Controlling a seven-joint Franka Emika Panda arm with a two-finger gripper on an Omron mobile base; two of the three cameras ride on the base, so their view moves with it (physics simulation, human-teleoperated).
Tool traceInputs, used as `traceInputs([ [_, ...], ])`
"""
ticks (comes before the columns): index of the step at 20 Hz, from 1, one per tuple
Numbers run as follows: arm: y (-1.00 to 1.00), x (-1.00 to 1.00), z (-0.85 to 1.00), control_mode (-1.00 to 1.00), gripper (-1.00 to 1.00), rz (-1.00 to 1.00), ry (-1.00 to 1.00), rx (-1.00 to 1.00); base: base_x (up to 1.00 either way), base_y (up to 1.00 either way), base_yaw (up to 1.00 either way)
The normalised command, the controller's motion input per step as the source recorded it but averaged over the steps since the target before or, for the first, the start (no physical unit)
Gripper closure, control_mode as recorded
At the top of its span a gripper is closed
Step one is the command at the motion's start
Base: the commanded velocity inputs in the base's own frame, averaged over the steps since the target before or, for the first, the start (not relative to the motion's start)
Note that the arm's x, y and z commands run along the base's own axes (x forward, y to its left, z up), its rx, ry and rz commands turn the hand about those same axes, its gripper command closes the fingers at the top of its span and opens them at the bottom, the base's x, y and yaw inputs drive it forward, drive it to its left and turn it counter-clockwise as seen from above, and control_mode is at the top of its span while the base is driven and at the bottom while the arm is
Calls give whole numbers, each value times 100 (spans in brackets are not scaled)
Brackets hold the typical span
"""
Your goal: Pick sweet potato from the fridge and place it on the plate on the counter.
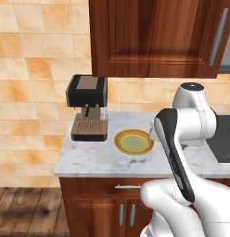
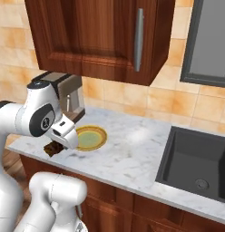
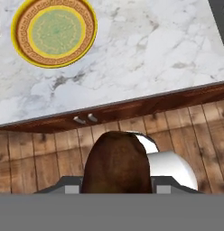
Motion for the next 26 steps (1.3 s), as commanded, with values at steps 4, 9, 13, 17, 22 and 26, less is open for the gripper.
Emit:
traceInputs([
  [4,0,0,0,100,100,0,0,0,41,32,-24],
  [9,4,6,0,-100,100,-4,0,-1,29,24,-18],
  [13,15,36,0,-100,100,-19,0,-5,0,0,0],
  [17,0,46,-8,-100,100,-15,0,-2,0,0,0],
  [22,7,66,-27,-100,100,-16,0,-4,0,0,0],
  [26,0,66,-50,-100,100,-5,0,0,0,0,0],
])
